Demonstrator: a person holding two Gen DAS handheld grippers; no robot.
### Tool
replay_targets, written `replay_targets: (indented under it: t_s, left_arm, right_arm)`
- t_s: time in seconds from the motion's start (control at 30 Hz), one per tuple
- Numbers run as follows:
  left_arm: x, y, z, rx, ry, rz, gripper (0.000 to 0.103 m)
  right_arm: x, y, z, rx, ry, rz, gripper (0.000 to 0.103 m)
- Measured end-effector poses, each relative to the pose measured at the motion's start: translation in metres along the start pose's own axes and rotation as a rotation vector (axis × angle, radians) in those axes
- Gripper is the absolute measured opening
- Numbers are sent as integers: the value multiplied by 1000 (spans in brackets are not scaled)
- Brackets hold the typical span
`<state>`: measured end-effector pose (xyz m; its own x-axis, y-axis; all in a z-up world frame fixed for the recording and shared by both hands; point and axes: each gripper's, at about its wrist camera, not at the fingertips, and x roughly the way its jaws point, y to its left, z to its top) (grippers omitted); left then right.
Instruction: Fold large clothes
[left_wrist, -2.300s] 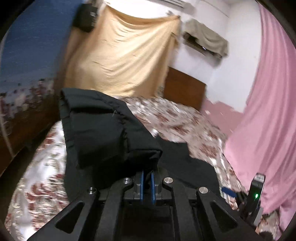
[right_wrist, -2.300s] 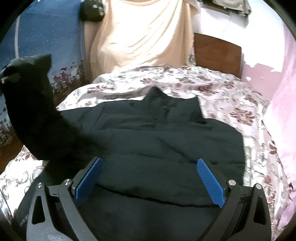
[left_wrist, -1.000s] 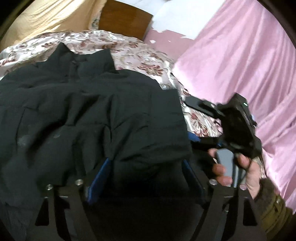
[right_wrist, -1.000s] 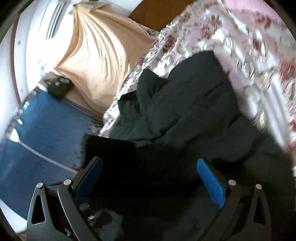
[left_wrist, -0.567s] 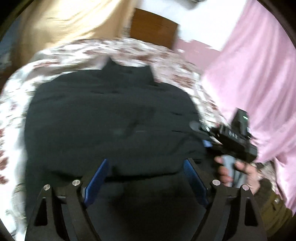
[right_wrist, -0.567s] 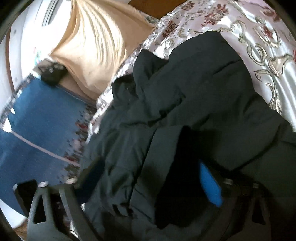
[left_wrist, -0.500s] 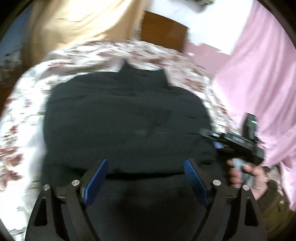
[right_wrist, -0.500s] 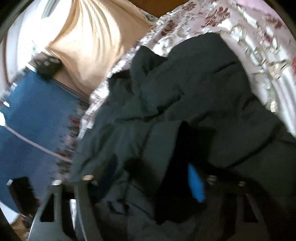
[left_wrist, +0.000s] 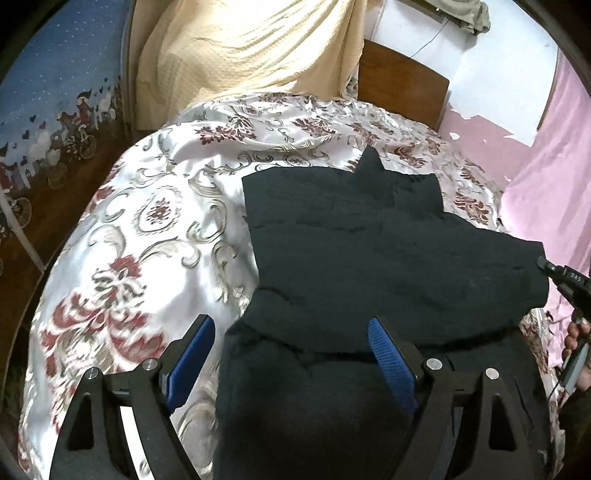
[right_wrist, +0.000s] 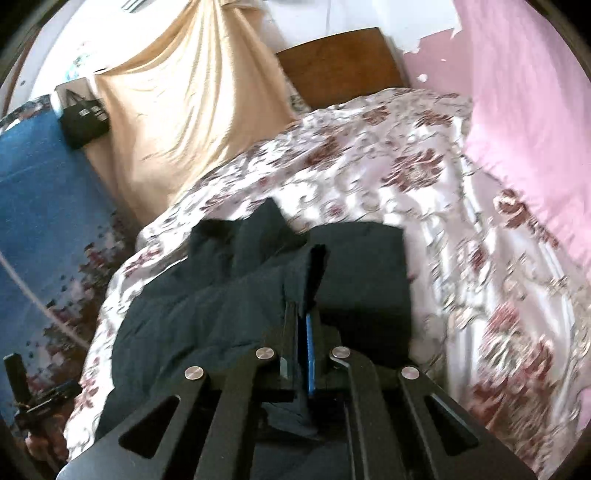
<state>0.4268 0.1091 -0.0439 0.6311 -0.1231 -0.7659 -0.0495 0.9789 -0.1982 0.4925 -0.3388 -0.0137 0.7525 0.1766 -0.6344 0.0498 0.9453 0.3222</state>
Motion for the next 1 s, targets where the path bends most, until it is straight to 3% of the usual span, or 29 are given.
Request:
replay_targets:
  t_s: [0.17,0.27,0.3,0.33,0.4,0.5,0.67,0.8,1.0]
  left_arm:
    - [47,-11,23,-13,22,21,84]
    - [75,-22,30,24,48,44,84]
    - [81,-26,30,35,55,49,84]
    - [87,-31,30,51,61,51,84]
    - [93,-38,28,74,62,56,84]
    - [97,-43,23,93,51,84,90]
    - [107,-42,15,101,63,106,99]
    - [115,-38,14,82,70,86,103]
    - [125,-35,8,66,55,55,103]
  right_arm:
    - [33,-13,8,-26,67,-89,5]
    - [49,-12,-6,-75,105,-169,12]
    - [50,-9,-9,-110,101,-206,21]
    - [47,-5,-12,-151,82,-237,36]
    - [37,8,-17,-243,16,-307,51]
    - [30,32,-19,-382,-22,-318,52]
    - [54,54,-34,-506,64,-282,51]
    - [81,42,-50,-481,138,-264,51]
    - [95,34,-60,-455,152,-235,52]
